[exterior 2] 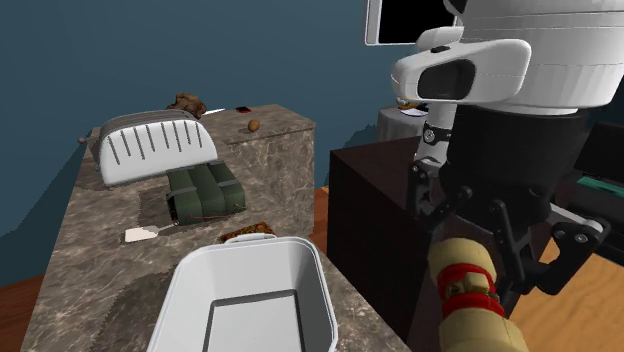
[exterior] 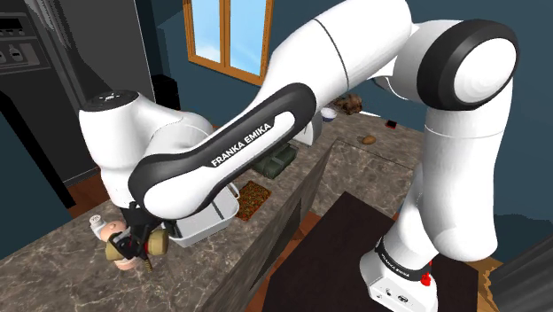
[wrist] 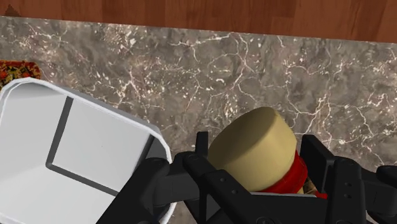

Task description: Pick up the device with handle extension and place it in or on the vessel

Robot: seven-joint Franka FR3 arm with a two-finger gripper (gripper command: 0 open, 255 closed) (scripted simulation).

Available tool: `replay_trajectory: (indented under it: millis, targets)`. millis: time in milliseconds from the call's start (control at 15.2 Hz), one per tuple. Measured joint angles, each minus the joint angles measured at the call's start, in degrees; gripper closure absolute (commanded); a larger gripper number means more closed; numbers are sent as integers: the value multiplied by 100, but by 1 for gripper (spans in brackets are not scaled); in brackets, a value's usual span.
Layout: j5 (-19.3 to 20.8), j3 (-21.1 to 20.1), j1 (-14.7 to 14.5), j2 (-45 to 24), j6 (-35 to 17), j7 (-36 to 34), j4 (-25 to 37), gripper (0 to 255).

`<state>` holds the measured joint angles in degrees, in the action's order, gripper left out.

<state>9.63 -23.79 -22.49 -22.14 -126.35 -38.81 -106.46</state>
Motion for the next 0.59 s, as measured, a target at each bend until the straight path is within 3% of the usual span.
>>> replay_trajectory:
  millis: [198, 594]
  targets:
    - [-75, -14, 80, 140, 119, 107, -8, 255]
    - [-238, 144, 598, 346, 269, 851, -33, 255]
